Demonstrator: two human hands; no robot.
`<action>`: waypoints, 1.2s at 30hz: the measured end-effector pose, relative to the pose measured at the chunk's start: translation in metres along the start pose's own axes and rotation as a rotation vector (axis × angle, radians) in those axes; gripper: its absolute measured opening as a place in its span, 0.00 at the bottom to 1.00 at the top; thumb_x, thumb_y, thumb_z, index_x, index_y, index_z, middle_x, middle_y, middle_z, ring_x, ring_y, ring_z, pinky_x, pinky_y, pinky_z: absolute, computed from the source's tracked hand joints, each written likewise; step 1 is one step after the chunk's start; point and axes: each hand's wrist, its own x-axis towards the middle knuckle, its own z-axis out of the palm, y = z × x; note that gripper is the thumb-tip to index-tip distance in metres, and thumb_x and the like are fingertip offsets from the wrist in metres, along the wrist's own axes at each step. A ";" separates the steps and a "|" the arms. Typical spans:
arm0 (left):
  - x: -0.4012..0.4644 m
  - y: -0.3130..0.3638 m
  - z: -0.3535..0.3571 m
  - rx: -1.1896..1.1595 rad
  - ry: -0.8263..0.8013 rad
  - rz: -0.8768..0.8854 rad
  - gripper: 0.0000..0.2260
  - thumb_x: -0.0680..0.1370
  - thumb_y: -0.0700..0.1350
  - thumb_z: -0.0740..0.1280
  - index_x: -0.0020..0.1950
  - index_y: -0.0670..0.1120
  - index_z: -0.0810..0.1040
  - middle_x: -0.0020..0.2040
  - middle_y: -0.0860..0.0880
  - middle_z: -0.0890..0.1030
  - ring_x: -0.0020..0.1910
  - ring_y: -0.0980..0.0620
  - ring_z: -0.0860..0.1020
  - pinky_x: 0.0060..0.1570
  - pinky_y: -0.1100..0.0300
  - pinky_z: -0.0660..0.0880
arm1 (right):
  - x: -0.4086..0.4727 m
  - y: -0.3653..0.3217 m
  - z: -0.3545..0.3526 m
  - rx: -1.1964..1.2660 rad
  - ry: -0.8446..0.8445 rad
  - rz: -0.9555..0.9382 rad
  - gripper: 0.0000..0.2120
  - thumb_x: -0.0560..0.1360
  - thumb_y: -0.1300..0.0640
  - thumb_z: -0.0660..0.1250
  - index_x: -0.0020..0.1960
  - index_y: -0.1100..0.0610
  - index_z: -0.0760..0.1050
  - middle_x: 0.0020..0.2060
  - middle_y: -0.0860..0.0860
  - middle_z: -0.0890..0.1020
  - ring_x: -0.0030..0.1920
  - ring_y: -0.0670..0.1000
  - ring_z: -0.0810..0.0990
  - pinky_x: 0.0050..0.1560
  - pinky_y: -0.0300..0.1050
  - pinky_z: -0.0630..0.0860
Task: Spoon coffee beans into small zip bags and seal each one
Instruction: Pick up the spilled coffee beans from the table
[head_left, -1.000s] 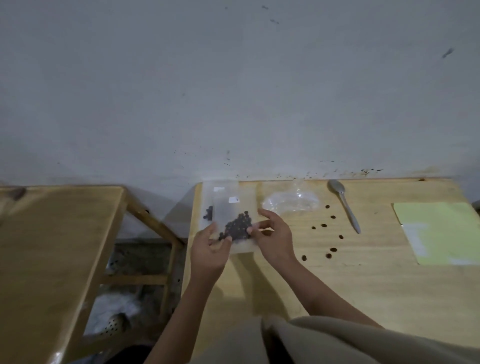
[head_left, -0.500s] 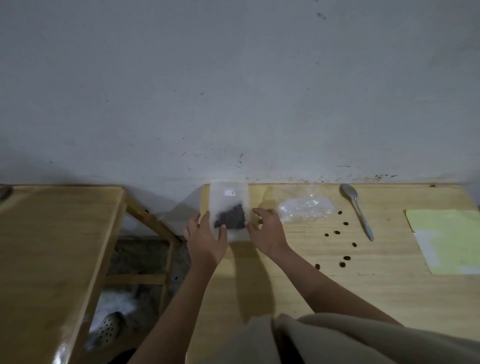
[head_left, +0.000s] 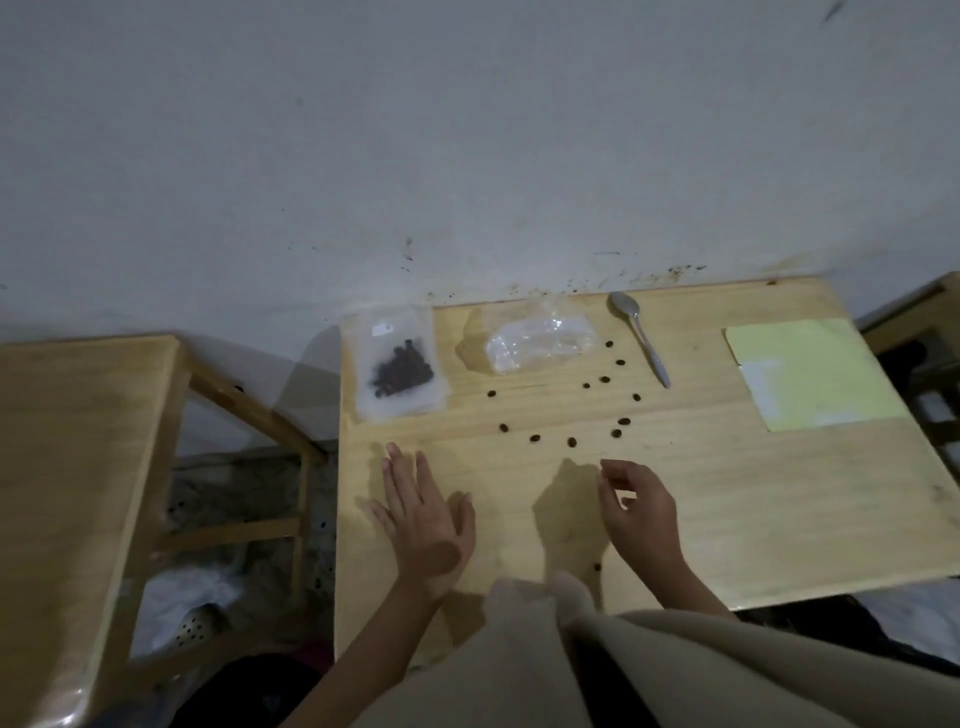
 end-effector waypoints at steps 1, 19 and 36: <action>-0.003 0.000 0.005 0.030 -0.017 0.021 0.35 0.73 0.61 0.53 0.74 0.40 0.60 0.77 0.39 0.54 0.75 0.44 0.49 0.65 0.35 0.44 | -0.007 0.008 -0.006 -0.013 0.022 0.026 0.09 0.73 0.64 0.69 0.53 0.60 0.79 0.46 0.53 0.81 0.45 0.51 0.80 0.44 0.42 0.74; -0.017 -0.008 0.019 0.170 -0.092 0.142 0.37 0.76 0.65 0.46 0.78 0.42 0.50 0.78 0.44 0.45 0.77 0.44 0.43 0.72 0.42 0.43 | -0.075 0.054 -0.007 -0.289 -0.058 -0.202 0.09 0.64 0.61 0.78 0.43 0.55 0.84 0.37 0.53 0.79 0.35 0.56 0.77 0.32 0.48 0.76; -0.019 -0.008 0.017 0.135 -0.055 0.147 0.37 0.76 0.65 0.48 0.78 0.43 0.52 0.79 0.45 0.47 0.77 0.45 0.44 0.72 0.44 0.43 | -0.016 -0.006 0.026 0.274 -0.225 0.251 0.10 0.77 0.60 0.61 0.38 0.58 0.75 0.29 0.50 0.73 0.30 0.49 0.70 0.32 0.41 0.67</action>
